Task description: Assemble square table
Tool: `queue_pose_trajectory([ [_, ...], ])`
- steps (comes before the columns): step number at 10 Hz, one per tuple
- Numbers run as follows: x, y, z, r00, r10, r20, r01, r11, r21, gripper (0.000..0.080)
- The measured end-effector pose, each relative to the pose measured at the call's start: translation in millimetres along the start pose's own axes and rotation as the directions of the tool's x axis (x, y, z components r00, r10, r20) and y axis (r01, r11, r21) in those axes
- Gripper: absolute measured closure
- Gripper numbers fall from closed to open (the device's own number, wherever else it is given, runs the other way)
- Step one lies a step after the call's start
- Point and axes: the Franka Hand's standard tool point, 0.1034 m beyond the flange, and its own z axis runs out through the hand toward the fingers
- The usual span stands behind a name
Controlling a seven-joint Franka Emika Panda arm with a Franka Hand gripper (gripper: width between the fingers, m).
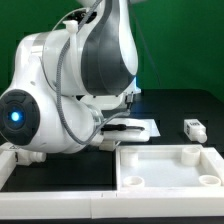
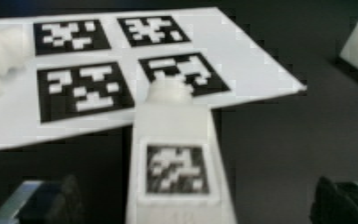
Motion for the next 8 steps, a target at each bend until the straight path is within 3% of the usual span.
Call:
queue_pose_trajectory([
  [1, -0.1, -0.9, 0.6, 1.0, -0.004, 0.001, 0.004, 1.0, -0.001, 0.015],
  [3, -0.1, -1.3, 0.9, 1.0, -0.009, 0.001, 0.009, 1.0, -0.002, 0.0422],
  [4, -0.4, -1.4, 1.0, 1.0, -0.01, 0.003, 0.01, 1.0, -0.003, 0.0422],
  [5, -0.5, -1.5, 1.0, 1.0, -0.011, 0.003, 0.011, 1.0, -0.003, 0.0514],
  [7, -0.8, -3.0, -1.4, 1.0, -0.018, -0.011, 0.018, 1.0, -0.006, 0.0514],
  [8, -14.2, -12.0, -7.4, 0.999, -0.054, 0.004, 0.054, 0.998, -0.018, 0.0514],
])
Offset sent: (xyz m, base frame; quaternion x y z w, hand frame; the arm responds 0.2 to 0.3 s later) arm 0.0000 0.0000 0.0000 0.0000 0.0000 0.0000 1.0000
